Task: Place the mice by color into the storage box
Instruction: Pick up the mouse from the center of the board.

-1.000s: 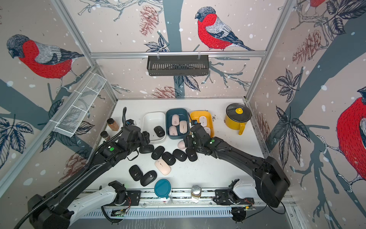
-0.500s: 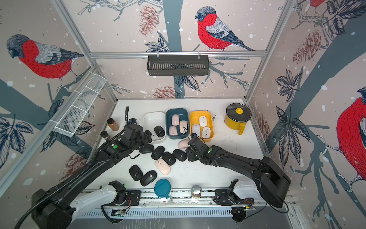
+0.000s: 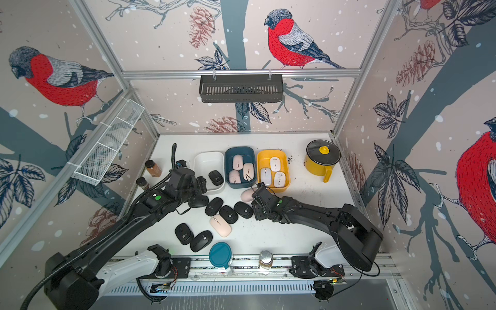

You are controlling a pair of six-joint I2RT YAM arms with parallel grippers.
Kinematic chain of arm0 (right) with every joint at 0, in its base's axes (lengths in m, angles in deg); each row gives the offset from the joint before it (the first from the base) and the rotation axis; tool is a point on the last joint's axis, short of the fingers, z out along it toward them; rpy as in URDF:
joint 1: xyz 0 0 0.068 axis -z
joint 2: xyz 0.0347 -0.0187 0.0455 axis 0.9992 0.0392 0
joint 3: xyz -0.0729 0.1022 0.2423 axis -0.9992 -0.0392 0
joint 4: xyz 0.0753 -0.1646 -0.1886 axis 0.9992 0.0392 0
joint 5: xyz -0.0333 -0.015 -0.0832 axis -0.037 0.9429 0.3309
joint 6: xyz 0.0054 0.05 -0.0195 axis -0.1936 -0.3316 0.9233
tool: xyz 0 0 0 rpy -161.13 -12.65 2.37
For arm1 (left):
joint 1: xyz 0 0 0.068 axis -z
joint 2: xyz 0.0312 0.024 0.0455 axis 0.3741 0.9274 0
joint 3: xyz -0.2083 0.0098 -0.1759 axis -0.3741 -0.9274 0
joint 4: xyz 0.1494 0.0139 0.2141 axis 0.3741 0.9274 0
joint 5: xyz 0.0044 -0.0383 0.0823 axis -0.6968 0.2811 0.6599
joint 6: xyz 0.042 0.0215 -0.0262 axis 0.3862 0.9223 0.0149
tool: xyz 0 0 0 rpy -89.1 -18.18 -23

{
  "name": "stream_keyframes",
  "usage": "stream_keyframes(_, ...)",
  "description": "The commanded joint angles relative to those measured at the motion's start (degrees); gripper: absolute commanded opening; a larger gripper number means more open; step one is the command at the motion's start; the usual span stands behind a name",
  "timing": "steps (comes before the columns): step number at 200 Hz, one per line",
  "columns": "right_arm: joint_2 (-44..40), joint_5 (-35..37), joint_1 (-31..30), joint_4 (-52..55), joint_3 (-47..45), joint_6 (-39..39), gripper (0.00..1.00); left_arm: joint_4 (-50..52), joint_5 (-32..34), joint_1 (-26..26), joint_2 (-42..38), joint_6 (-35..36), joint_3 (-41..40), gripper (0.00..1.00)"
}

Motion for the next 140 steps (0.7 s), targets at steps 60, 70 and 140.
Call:
stream_keyframes(60,3.34,2.46,-1.17,-0.34,1.44,1.26,0.73,-1.67,0.28,-0.13,0.22,-0.38,-0.26,0.76)
stream_keyframes(70,3.62,2.67,-1.36,-0.24,1.45,1.35,0.73,-1.69,0.23,-0.06,0.3,-0.43,-0.33,0.76)
stream_keyframes(140,6.22,2.89,-1.64,-0.74,2.21,1.12,0.66,-2.12,0.16,-0.15,0.5,-0.69,-0.6,0.76)
